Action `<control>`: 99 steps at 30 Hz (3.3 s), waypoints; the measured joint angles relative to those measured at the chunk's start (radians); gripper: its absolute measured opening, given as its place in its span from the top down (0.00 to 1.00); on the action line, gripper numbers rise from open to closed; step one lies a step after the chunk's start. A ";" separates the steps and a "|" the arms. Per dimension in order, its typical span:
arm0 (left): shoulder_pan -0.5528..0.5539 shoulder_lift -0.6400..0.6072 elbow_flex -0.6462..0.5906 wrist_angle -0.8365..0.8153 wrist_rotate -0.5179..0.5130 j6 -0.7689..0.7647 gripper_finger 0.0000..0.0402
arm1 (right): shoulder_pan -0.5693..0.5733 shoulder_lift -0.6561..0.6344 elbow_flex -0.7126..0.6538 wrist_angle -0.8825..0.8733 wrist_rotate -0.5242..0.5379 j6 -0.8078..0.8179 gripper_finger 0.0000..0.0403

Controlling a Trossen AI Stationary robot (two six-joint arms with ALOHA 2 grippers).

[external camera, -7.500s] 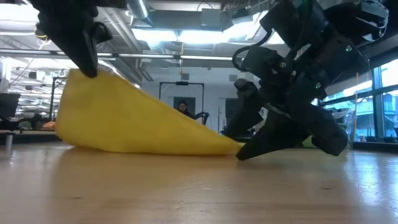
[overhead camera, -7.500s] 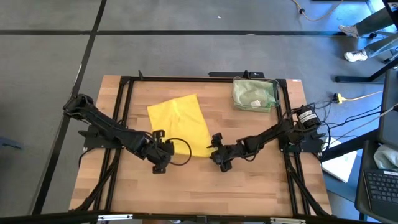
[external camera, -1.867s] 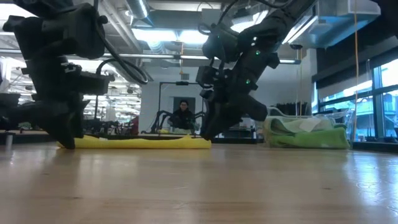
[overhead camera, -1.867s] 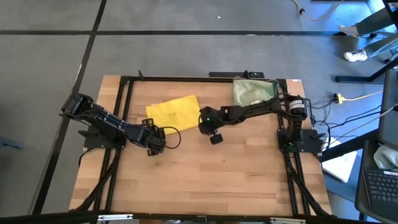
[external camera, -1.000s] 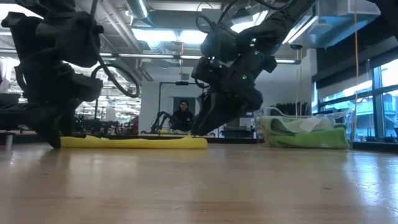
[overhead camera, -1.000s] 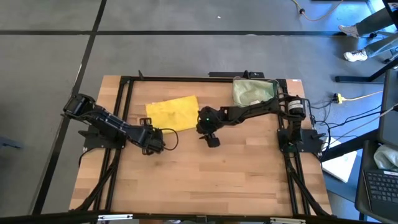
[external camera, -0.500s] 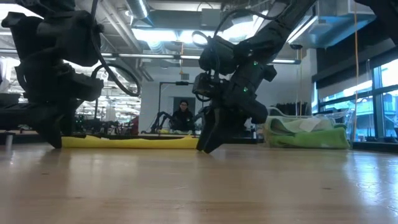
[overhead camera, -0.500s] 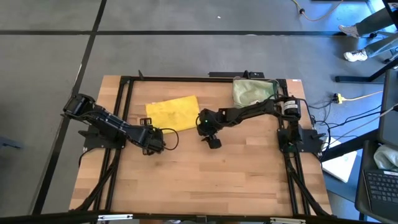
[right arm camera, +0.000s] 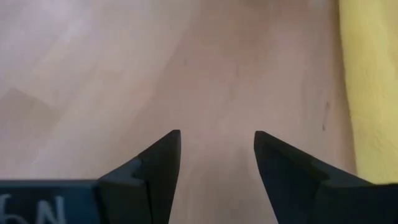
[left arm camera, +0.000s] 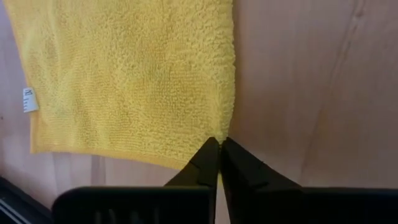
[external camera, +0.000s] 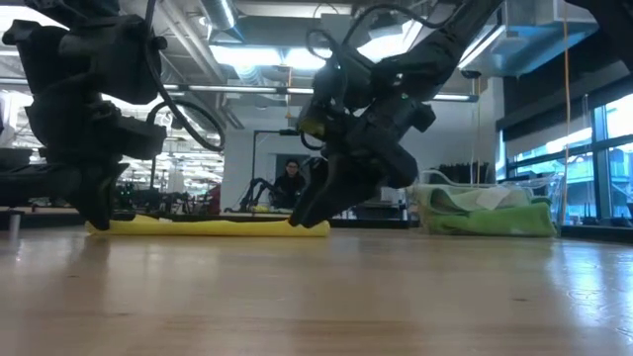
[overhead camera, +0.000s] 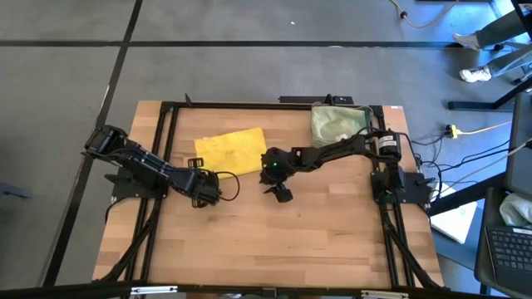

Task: Fold microfiber towels
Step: Fold the yellow cloth

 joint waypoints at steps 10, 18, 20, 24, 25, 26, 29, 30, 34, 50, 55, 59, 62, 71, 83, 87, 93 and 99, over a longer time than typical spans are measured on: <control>0.000 0.000 0.031 -0.019 0.012 0.005 1.00 | 0.035 0.000 0.000 0.185 0.003 0.003 0.49; 0.000 0.000 0.161 -0.062 0.013 0.007 1.00 | 0.075 -0.001 0.000 0.414 0.059 0.022 0.49; 0.000 0.000 0.185 -0.062 0.019 0.006 1.00 | 0.097 -0.002 0.000 0.429 0.109 -0.024 0.49; 0.000 0.000 0.214 -0.062 0.052 0.006 1.00 | 0.162 0.007 0.000 0.482 0.209 -0.132 0.49; 0.000 0.000 0.219 -0.066 0.066 0.006 1.00 | 0.179 0.017 0.000 0.516 0.241 -0.139 0.49; 0.000 0.000 0.223 -0.068 0.084 0.006 1.00 | 0.191 0.032 0.000 0.547 0.263 -0.144 0.49; 0.000 0.000 0.235 -0.069 0.136 0.001 1.00 | 0.217 0.100 0.035 0.624 0.319 -0.141 0.49; 0.000 0.000 0.241 -0.069 0.150 -0.002 1.00 | 0.221 0.126 0.063 0.628 0.343 -0.136 0.49; -0.001 0.000 0.266 -0.055 0.187 -0.034 1.00 | 0.228 0.225 0.188 0.539 0.397 -0.137 0.49; -0.010 0.000 0.275 -0.006 0.188 -0.080 1.00 | 0.236 0.292 0.362 0.343 0.571 -0.131 0.49; -0.009 0.000 0.275 0.058 0.211 -0.083 1.00 | 0.228 0.293 0.362 0.350 0.587 -0.132 0.49; -0.008 0.000 0.275 0.079 0.239 -0.086 1.00 | 0.225 0.293 0.362 0.330 0.584 -0.131 0.49; -0.009 0.000 0.275 0.077 0.247 -0.096 1.00 | 0.225 0.293 0.362 0.309 0.564 -0.130 0.52; -0.010 0.000 0.275 0.084 0.264 -0.096 1.00 | 0.216 0.293 0.362 0.283 0.444 -0.132 0.66; -0.010 0.000 0.275 0.148 0.263 -0.080 1.00 | 0.215 0.293 0.362 0.291 0.443 -0.140 0.83; -0.009 -0.001 0.278 0.162 0.253 -0.070 1.00 | 0.215 0.298 0.360 0.278 0.442 -0.140 0.92; -0.013 -0.027 0.277 0.121 0.255 -0.060 1.00 | 0.215 0.296 0.361 0.230 0.442 -0.137 0.97; -0.064 -0.124 0.277 -0.005 0.168 -0.048 1.00 | 0.218 0.294 0.358 0.095 0.441 -0.131 0.99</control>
